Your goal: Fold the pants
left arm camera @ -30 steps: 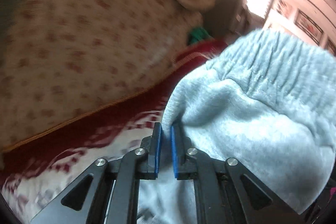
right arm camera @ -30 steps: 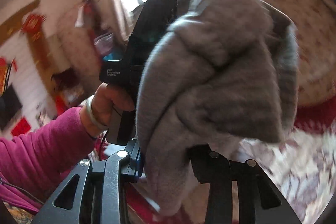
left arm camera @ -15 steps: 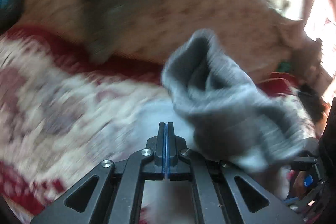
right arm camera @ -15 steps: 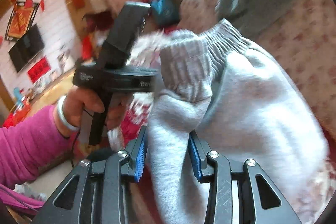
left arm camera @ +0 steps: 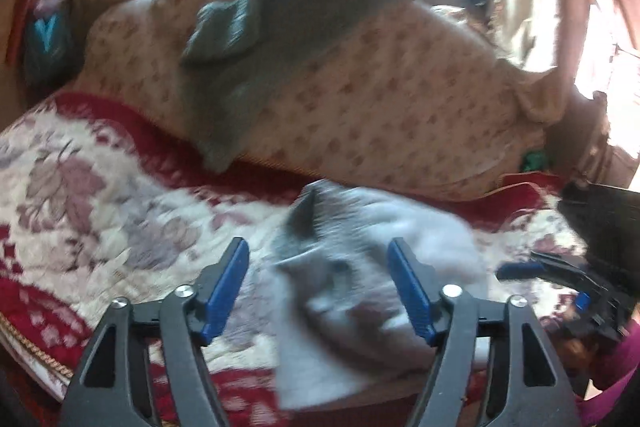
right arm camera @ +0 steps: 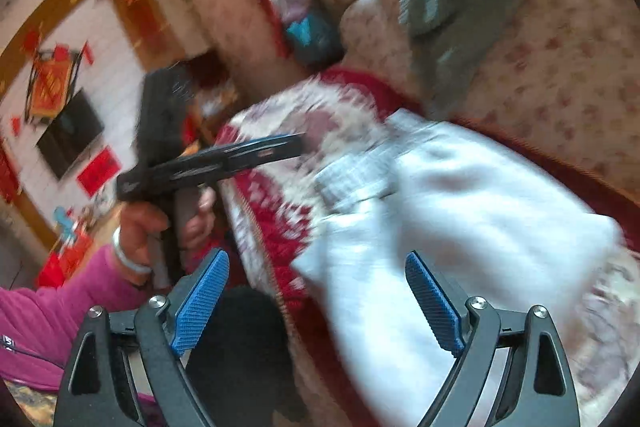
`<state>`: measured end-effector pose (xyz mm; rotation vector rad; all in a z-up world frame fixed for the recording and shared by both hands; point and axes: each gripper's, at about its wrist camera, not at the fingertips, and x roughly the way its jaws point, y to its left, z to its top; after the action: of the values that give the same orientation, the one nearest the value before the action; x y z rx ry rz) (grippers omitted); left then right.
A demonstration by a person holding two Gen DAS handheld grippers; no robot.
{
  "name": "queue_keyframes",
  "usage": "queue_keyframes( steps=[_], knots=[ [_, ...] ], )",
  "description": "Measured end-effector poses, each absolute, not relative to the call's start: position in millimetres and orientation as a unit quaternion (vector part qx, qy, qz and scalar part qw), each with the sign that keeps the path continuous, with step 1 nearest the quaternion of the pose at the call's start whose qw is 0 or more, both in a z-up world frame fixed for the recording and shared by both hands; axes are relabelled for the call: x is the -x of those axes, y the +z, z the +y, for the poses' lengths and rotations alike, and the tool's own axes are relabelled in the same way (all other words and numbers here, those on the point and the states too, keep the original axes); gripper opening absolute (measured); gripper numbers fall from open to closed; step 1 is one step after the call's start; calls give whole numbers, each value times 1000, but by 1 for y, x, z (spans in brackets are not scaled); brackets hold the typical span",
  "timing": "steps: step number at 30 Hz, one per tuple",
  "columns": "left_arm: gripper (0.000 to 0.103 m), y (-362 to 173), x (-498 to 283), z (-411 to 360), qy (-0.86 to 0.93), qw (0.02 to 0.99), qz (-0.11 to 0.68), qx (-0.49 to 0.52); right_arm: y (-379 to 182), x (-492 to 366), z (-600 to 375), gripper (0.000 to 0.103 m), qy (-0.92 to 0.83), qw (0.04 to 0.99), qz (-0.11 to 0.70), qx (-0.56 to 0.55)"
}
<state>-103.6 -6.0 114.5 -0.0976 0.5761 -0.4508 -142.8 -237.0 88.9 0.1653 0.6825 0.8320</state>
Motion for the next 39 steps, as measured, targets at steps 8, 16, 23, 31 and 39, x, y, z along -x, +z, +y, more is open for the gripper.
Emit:
queue_keyframes(
  steps=[8,16,23,31,39],
  knots=[
    [77,117,117,-87,-271,923,273,16,76,135,-301,95,191,920,336,-68],
    [77,64,120,-97,-197,928,317,-21,71,112,-306,95,147,917,359,-92],
    [77,31,115,-70,-171,926,337,17,47,90,-283,103,113,920,365,-85],
    [80,23,111,-80,-144,934,327,12,27,72,-272,103,91,917,384,-60],
    [83,42,115,-91,-102,940,325,15,36,80,-288,103,107,902,408,-90]
  ],
)
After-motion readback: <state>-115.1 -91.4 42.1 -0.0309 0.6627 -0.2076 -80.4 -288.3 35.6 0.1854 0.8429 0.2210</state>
